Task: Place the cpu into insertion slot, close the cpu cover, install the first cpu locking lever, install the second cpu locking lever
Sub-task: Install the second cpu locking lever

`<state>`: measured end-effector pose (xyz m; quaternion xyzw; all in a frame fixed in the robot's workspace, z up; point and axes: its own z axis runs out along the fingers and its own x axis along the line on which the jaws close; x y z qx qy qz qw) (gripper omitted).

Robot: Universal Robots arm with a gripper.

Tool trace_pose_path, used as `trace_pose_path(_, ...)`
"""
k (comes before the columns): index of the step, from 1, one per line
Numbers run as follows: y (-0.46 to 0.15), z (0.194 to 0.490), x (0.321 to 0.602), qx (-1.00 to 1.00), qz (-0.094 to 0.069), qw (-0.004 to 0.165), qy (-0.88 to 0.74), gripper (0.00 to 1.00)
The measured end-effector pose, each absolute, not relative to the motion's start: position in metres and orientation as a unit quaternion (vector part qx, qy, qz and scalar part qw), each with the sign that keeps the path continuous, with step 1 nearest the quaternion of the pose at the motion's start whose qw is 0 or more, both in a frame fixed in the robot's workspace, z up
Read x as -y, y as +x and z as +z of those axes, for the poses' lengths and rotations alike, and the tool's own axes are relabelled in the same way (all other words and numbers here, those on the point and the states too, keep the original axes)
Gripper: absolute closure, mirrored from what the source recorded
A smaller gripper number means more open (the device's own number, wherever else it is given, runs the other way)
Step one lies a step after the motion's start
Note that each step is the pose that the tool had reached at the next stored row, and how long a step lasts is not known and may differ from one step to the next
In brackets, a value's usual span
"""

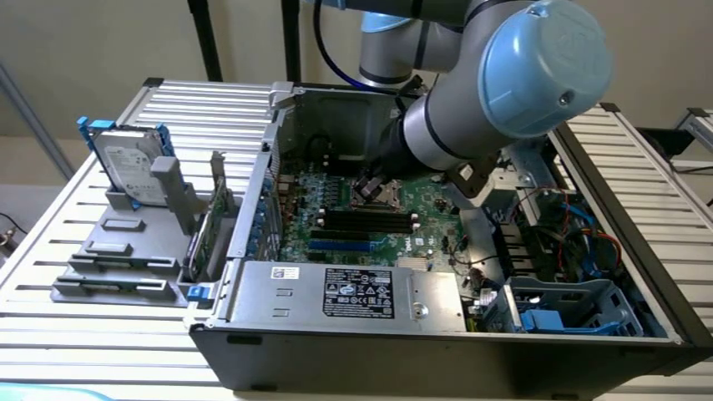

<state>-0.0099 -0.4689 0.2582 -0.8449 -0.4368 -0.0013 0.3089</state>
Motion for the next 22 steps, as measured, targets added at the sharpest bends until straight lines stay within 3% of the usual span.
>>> trace_pose_path(15, -0.01, 0.244, 0.47, 0.438, -0.001, 0.308, -0.844, 0.89)
trace_pose_path(22, -0.031, 0.237, 0.47, 0.442, -0.01, 0.3, -0.845, 0.89)
